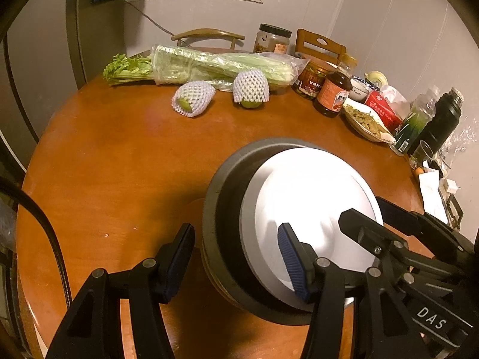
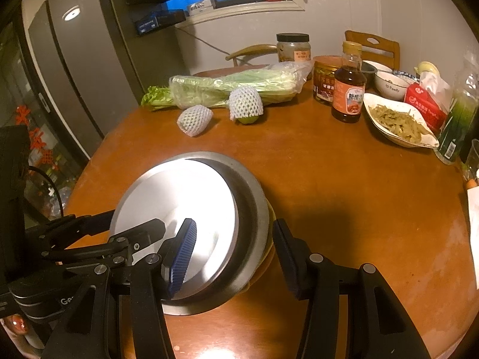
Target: Organize plates and bowls
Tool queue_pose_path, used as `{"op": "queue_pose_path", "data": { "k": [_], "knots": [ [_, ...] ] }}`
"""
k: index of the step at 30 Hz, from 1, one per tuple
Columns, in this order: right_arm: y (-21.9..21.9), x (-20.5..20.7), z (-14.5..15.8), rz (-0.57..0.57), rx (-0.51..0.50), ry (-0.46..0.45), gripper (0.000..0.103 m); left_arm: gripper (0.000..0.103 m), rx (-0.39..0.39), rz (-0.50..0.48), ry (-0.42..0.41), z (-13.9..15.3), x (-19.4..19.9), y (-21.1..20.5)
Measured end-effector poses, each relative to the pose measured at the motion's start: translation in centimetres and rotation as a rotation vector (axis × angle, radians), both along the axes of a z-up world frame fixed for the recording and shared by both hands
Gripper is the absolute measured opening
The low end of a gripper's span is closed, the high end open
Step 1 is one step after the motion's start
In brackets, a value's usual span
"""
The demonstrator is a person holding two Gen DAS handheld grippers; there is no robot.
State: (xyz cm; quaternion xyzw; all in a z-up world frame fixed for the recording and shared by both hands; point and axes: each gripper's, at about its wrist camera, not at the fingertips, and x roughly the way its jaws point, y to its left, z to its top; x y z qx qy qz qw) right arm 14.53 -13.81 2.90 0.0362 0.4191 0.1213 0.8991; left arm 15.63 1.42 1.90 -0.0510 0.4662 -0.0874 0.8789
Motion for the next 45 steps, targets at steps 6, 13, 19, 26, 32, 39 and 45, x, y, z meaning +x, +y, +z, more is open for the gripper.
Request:
{"op": "queue_pose_path", "data": {
  "k": [6, 13, 19, 26, 32, 39, 45],
  "knots": [
    [0.3, -0.4, 0.5, -0.003, -0.010, -0.011, 0.054, 0.057, 0.006, 0.015, -0.011, 0.4, -0.3, 0.5],
    [0.1, -0.9, 0.9, -0.007, -0.011, -0.032, 0.054, 0.057, 0.003, 0.033, -0.043, 1.1, -0.9, 0.7],
    [-0.5, -1.7, 1.9, -0.020, -0.010, -0.068, 0.054, 0.057, 0.007, 0.047, -0.091, 2.5, -1.8, 0.9],
    [-0.6, -4.1, 3.4, -0.022, -0.016, -0.128, 0.055, 0.058, 0.033, 0.048, -0.149, 4.0, -4.4, 0.7],
    [0.0, -7.0, 3.1, 0.006, -0.033, -0.136, 0.056, 0.059, 0.055, 0.069, -0.158, 3.4, -6.7, 0.6],
    [0.3, -9.9, 1.6, 0.009, -0.047, -0.120, 0.056, 0.059, 0.075, 0.065, -0.133, 1.6, -9.6, 0.0],
    [0.3, -11.7, 0.6, 0.002, -0.055, -0.116, 0.057, 0.060, 0.084, 0.074, -0.124, 0.8, -11.6, 0.0]
  ]
}}
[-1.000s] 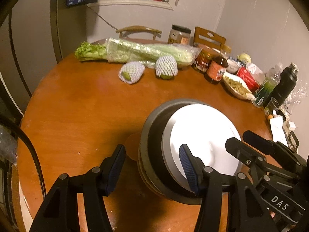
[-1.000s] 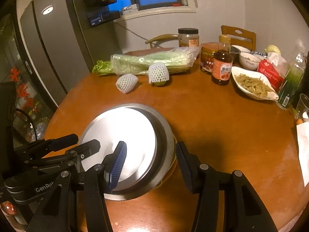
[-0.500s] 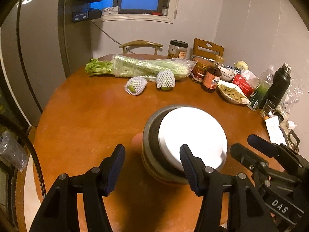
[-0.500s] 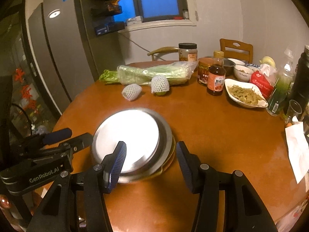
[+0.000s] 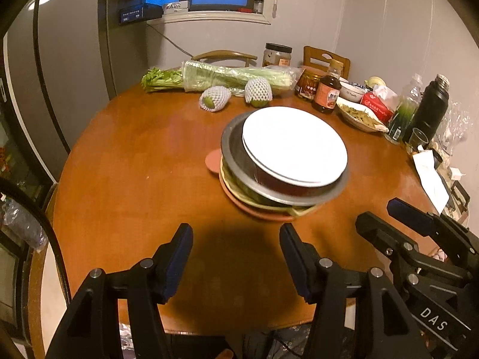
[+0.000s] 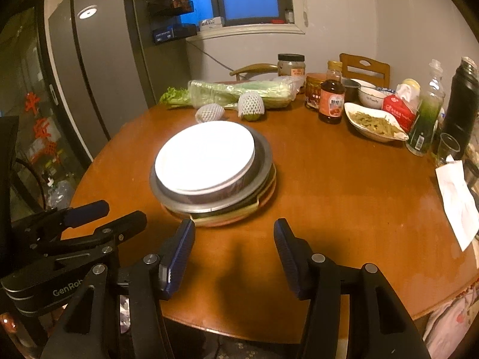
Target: Organize plates and bowls
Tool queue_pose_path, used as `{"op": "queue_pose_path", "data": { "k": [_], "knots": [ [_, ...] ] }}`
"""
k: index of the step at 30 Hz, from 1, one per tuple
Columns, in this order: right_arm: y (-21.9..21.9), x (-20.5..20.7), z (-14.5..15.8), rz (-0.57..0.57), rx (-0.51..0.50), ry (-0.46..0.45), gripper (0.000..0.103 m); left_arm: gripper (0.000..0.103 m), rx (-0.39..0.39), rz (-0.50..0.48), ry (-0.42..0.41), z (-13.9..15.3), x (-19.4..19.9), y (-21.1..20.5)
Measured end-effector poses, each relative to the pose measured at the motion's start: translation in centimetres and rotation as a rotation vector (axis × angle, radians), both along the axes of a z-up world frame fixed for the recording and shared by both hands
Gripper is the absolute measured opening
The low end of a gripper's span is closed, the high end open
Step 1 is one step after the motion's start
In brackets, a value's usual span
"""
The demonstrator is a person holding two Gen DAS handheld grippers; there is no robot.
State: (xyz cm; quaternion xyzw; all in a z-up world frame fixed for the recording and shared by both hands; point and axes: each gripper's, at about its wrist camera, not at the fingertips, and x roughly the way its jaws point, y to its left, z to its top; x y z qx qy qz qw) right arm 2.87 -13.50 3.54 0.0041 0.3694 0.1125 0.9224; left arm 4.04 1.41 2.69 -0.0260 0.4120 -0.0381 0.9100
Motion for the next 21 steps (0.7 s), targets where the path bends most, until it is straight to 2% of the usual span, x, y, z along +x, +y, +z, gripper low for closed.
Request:
{"op": "queue_pose_path", "data": {
  "k": [7, 21],
  "knots": [
    [0.2, -1.6, -0.9, 0.006, -0.011, 0.000, 0.057, 0.060, 0.008, 0.027, -0.009, -0.3, -1.6, 0.3],
    [-0.2, -3.0, -1.8, -0.011, -0.008, -0.012, 0.057, 0.060, 0.021, 0.014, -0.022, -0.7, -3.0, -0.2]
  ]
}}
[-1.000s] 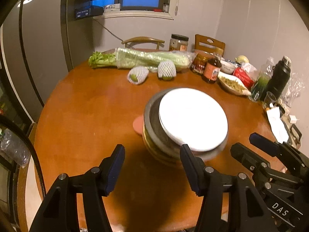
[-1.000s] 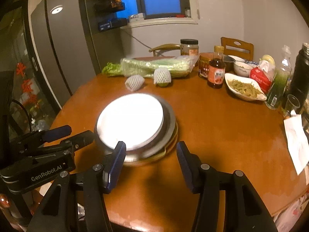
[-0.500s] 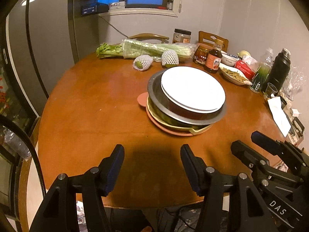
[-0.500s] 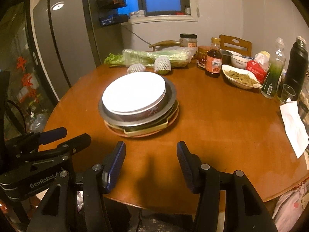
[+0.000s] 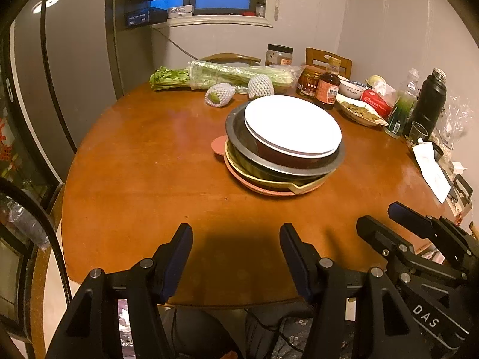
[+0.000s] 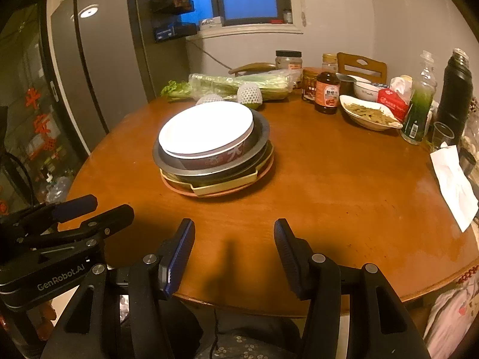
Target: Organize plates and bowls
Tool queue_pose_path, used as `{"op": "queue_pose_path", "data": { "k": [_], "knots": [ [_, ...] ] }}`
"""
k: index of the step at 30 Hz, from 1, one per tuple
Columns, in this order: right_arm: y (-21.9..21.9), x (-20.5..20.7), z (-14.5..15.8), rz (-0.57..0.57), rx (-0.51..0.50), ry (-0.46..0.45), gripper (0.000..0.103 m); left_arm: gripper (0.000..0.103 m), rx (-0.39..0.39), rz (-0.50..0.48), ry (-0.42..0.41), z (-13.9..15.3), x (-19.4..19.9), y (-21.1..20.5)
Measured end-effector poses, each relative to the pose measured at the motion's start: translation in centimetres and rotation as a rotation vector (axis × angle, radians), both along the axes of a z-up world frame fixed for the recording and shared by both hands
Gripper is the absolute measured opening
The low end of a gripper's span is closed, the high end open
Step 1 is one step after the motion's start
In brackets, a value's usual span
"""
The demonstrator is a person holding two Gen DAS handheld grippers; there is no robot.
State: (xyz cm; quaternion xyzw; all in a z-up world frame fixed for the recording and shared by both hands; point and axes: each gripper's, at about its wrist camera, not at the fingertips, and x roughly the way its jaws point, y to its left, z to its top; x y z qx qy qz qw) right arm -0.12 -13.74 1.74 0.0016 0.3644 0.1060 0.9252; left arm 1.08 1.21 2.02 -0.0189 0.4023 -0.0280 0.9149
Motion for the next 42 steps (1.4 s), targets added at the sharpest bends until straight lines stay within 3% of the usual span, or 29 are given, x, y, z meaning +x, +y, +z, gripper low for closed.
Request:
{"op": "queue_pose_path", "data": {
  "k": [38, 42],
  "knots": [
    [-0.5, -0.9, -1.6, -0.006, 0.024, 0.015, 0.057, 0.060, 0.037, 0.009, 0.010, -1.7, -1.3, 0.6],
    [-0.8, -0.6, -1.9, -0.010, 0.037, 0.025, 0.057, 0.060, 0.067, 0.023, 0.000, -1.9, -0.8, 1.1]
  ]
}}
